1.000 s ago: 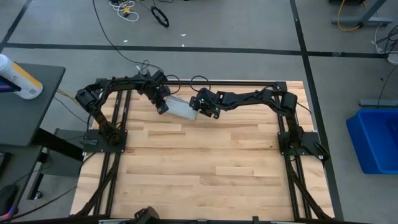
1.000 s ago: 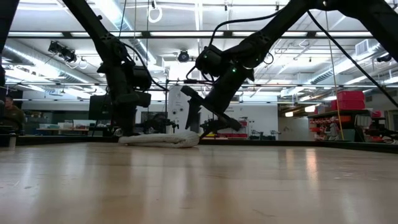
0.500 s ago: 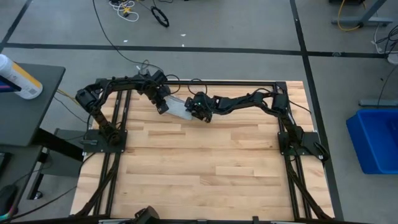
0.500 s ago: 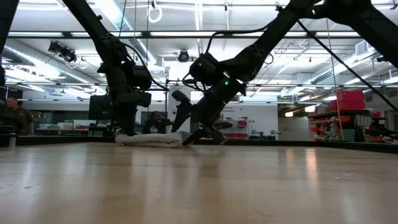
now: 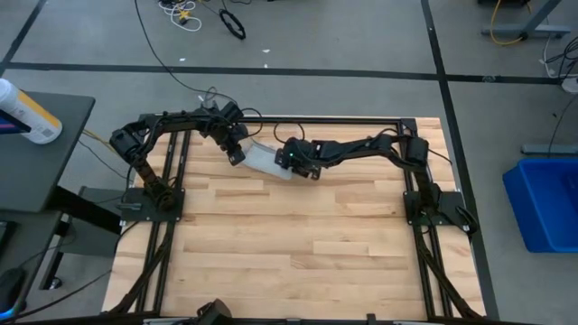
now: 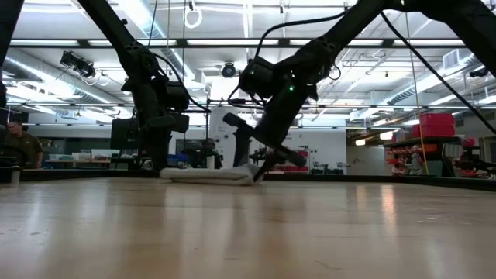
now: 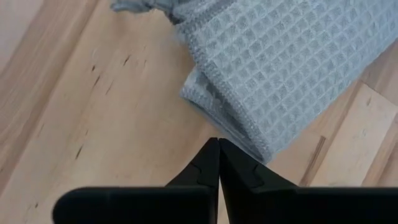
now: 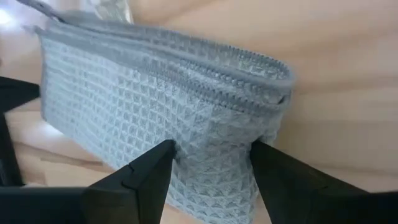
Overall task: Fold microfiber towels
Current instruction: Fold the gray microfiber cloth
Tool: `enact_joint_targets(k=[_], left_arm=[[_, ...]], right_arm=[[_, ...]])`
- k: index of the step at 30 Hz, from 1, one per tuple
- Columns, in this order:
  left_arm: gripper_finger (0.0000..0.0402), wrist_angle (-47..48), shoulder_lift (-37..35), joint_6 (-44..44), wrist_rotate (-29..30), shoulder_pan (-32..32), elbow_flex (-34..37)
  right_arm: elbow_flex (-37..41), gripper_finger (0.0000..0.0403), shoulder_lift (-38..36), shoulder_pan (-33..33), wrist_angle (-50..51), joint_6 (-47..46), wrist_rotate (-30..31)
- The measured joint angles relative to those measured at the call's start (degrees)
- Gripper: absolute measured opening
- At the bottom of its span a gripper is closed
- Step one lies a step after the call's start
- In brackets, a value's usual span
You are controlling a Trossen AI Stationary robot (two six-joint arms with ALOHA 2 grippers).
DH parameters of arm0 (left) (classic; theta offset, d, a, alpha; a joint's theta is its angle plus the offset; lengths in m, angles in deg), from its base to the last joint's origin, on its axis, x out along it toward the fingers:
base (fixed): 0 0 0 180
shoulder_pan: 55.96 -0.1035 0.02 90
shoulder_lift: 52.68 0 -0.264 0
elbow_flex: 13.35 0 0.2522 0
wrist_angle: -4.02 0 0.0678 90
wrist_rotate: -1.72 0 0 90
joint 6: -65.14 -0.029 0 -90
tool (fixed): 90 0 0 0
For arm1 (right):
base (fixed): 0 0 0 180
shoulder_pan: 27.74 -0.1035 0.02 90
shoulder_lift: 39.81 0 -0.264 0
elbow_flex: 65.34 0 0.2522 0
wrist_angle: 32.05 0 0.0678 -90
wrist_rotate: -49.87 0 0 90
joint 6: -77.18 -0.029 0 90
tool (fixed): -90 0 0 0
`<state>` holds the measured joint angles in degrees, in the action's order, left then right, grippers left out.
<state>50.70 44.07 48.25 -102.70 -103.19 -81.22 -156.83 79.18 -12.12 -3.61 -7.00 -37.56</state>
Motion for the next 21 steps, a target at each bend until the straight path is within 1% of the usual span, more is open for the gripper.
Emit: enact_joint_targets(k=[3, 5, 8, 9, 11, 14, 21], left_arm=[[0.001, 0.0, 0.0, 0.0, 0.0, 0.0, 0.0], [0.0006, 0.0, 0.0, 0.0, -0.2, 0.0, 0.0], [0.0004, -0.3, 0.0, 0.3, -1.1, 0.3, 0.0], [0.0005, -0.5, 0.0, 0.4, -1.1, 0.4, 0.0], [0.0009, -0.6, 0.0, 0.4, -1.1, 0.9, 0.0], [0.0012, -0.9, 0.0, 0.4, -0.6, 1.7, 0.0], [0.0004, -1.2, 1.8, 0.4, -0.6, 2.7, 0.0]], right_arm=[[0.0, 0.0232, -2.6, -0.7, 1.0, 0.5, 4.8], [-0.1, 0.0234, -4.7, -0.7, 4.7, 1.5, 6.4], [0.0, 0.0232, -5.1, 0.0, 12.5, 3.7, 5.8], [0.1, 0.0232, -5.1, 0.1, 13.7, 4.7, 5.2], [0.0, 0.0233, -5.2, 0.2, 13.3, 5.6, 4.3], [-0.1, 0.0236, -5.3, -0.6, 12.0, 4.5, 3.0], [0.8, 0.0236, -4.7, -0.7, 10.6, 3.1, 1.5]])
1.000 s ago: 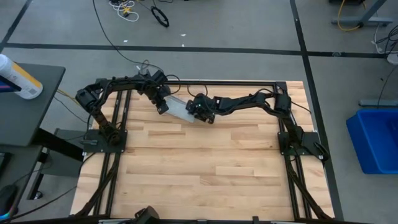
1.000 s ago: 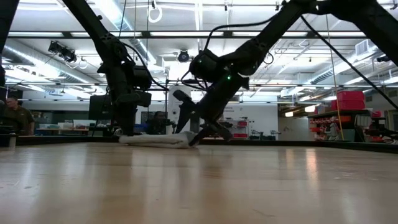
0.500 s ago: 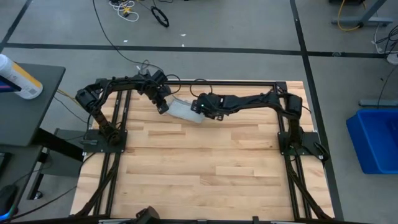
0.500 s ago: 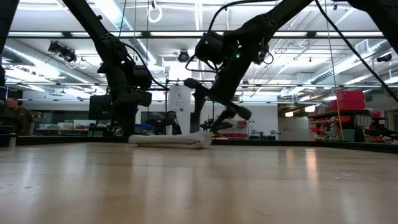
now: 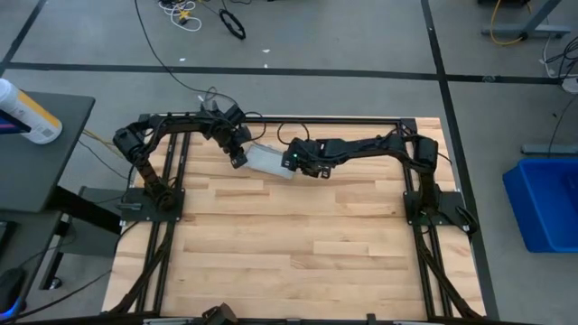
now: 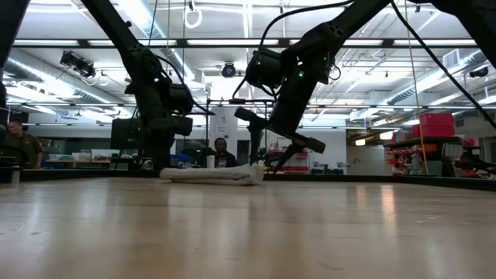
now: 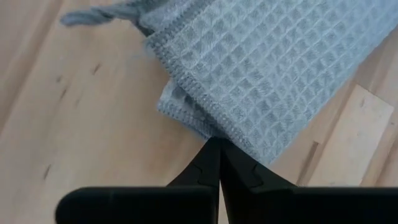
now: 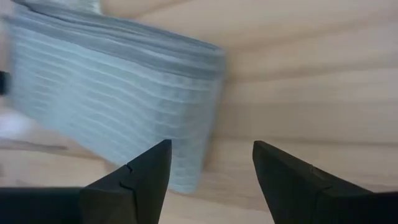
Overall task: Fold microfiber towels
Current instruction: Fold the gray microfiber cloth
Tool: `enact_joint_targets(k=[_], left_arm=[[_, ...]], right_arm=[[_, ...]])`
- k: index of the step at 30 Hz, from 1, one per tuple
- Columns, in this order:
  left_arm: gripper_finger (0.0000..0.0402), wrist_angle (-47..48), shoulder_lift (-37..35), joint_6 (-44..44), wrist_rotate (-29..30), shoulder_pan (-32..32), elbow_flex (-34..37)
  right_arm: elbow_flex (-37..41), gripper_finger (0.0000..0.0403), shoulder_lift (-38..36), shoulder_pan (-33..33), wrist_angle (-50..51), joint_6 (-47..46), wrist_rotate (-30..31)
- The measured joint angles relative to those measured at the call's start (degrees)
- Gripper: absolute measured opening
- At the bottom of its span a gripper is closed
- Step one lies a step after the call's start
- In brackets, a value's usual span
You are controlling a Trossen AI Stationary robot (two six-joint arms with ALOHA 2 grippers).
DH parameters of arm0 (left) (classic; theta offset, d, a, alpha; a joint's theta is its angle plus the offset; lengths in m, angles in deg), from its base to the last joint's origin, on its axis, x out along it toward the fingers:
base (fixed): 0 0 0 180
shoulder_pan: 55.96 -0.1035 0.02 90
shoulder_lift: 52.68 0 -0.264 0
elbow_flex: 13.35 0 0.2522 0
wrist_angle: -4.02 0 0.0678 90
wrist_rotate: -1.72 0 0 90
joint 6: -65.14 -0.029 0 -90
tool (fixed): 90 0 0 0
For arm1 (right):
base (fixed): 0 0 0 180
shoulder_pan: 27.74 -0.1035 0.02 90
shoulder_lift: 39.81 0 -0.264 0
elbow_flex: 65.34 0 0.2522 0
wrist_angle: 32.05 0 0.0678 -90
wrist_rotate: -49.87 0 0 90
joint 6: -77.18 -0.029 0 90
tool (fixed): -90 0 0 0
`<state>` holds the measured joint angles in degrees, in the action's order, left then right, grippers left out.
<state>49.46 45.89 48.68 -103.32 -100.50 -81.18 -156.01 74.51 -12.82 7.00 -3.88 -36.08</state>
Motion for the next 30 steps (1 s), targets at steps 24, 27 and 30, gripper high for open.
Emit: enact_joint_targets(k=[24, 27, 30], left_arm=[[0.0011, -1.3, 0.0, 0.8, 0.4, 0.9, 0.3], [0.0005, -1.5, 0.0, 1.0, 0.4, 0.9, 0.7], [0.0007, -1.8, 0.0, 0.9, 0.4, 1.1, 1.6]], right_arm=[[-3.7, 0.0233, 6.4, 1.9, -7.5, 1.5, -3.9], [-4.0, 0.0233, 4.8, 1.3, -7.5, 1.8, -2.4], [-4.2, 0.0231, 4.0, 1.0, -7.6, 1.6, -2.0]])
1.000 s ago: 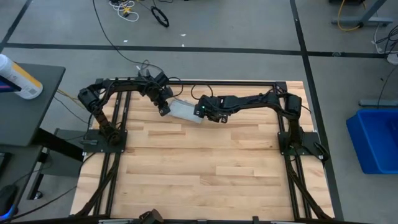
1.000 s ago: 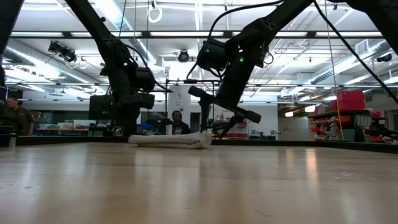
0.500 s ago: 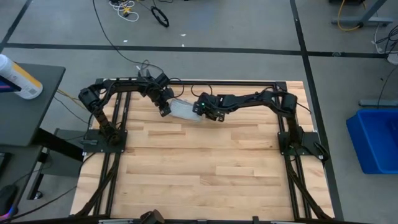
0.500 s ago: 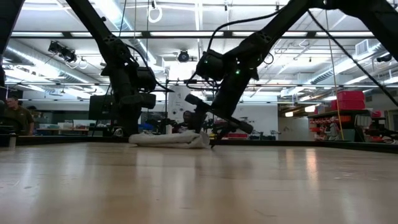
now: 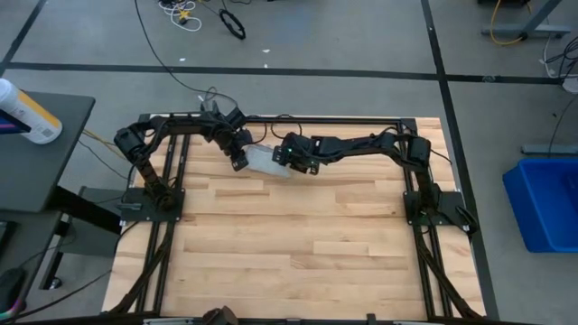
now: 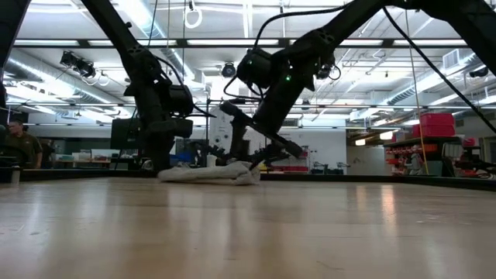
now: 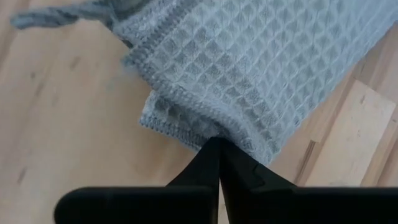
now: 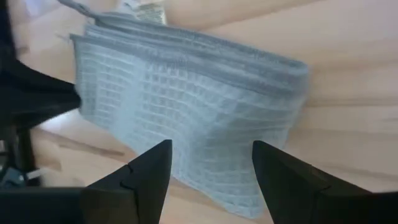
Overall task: Fold microfiber towels
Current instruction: Fold the gray microfiber cloth
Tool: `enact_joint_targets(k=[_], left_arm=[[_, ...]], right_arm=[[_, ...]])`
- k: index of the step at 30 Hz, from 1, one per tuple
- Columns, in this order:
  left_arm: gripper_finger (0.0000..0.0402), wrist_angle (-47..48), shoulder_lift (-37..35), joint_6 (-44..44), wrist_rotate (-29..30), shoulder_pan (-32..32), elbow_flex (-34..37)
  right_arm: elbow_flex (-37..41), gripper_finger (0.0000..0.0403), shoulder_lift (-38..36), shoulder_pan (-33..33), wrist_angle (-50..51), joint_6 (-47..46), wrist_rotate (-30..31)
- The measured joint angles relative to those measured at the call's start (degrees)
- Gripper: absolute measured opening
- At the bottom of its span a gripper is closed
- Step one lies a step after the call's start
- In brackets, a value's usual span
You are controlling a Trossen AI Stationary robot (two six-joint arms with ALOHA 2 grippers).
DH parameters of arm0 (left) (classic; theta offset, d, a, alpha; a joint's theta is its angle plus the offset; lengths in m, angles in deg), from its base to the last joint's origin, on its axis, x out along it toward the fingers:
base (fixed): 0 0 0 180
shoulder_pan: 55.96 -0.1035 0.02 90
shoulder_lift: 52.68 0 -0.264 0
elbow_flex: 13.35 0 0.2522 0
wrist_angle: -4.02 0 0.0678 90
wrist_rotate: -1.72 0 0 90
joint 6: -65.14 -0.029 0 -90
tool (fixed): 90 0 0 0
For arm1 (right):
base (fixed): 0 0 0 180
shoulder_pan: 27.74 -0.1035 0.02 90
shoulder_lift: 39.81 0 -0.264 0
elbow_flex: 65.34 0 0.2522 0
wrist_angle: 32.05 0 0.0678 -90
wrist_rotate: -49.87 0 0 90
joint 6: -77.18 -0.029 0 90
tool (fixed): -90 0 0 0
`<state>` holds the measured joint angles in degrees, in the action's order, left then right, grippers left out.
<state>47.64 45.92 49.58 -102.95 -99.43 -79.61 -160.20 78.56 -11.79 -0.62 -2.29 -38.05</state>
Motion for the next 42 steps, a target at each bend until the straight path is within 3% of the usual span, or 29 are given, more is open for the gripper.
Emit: enact_joint_targets(k=[13, 19, 24, 29, 35, 42], left_arm=[[0.0006, -1.5, 0.0, -0.9, -0.6, 0.1, 2.1], [0.0015, -1.8, 0.0, -0.8, -0.5, 0.1, 2.1], [0.0005, -2.2, 0.0, -0.7, -0.5, 0.1, 2.1], [0.0009, -2.7, 0.0, -0.7, -0.4, 0.1, 2.1], [0.0007, -3.1, 0.0, -0.1, -0.1, 0.1, 2.1], [0.0008, -3.5, 0.0, 2.9, 0.0, 0.1, 2.1]], right_arm=[[0.4, 0.0231, 1.1, 0.5, 6.7, -0.5, -1.1], [0.1, 0.0236, 4.0, 1.6, 4.9, -0.9, -5.6], [0.2, 0.0223, 4.5, 1.2, 2.4, -0.4, -4.4], [0.3, 0.0169, 5.0, 1.2, -0.2, 1.9, -4.5], [0.4, 0.0029, 5.1, 0.9, -2.1, 3.6, -4.5], [0.4, 0.0019, 4.1, -1.1, -1.4, 4.5, -5.0]])
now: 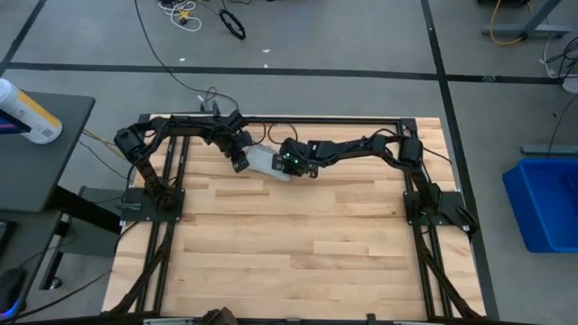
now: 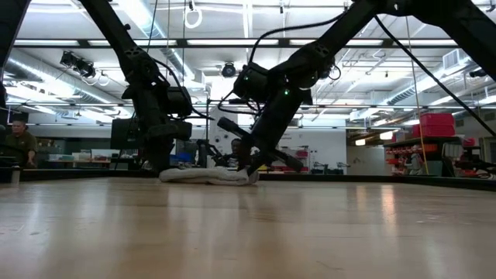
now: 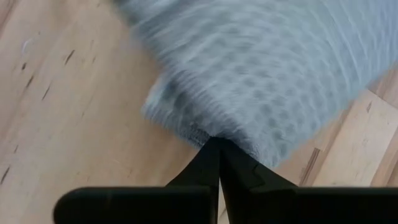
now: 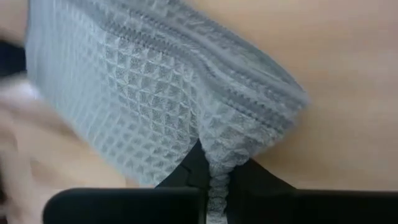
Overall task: Fold microfiber towels
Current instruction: Fold the gray microfiber cloth
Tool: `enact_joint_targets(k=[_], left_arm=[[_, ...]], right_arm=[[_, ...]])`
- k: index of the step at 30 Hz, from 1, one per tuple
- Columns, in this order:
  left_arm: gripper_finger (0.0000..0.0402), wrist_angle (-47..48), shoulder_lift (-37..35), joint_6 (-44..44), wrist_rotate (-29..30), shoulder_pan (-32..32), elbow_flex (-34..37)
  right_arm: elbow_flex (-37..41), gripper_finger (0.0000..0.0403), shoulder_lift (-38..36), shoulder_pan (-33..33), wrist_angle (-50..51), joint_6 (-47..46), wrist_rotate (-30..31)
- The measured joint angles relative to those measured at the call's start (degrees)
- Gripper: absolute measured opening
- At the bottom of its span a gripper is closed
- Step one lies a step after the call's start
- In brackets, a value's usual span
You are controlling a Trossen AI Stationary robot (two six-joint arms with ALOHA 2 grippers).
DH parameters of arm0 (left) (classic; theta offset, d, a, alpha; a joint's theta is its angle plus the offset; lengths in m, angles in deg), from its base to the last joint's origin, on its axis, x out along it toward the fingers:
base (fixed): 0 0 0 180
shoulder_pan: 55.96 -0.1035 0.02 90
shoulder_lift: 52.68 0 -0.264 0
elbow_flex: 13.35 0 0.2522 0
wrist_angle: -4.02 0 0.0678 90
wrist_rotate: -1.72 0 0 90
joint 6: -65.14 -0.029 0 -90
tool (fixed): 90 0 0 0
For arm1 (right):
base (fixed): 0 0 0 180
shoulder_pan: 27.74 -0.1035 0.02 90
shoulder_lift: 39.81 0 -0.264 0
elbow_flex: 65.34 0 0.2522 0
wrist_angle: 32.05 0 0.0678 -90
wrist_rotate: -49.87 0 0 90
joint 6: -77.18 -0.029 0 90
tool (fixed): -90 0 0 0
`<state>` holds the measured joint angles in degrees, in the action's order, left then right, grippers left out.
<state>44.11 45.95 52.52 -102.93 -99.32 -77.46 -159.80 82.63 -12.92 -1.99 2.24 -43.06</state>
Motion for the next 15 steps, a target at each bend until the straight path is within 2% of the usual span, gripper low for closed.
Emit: enact_joint_targets(k=[15], left_arm=[[0.0003, -0.2, 0.0, 1.7, -0.3, 0.4, 0.0]], right_arm=[[0.1, 0.0019, -3.7, -1.1, 1.1, 2.6, 0.9]])
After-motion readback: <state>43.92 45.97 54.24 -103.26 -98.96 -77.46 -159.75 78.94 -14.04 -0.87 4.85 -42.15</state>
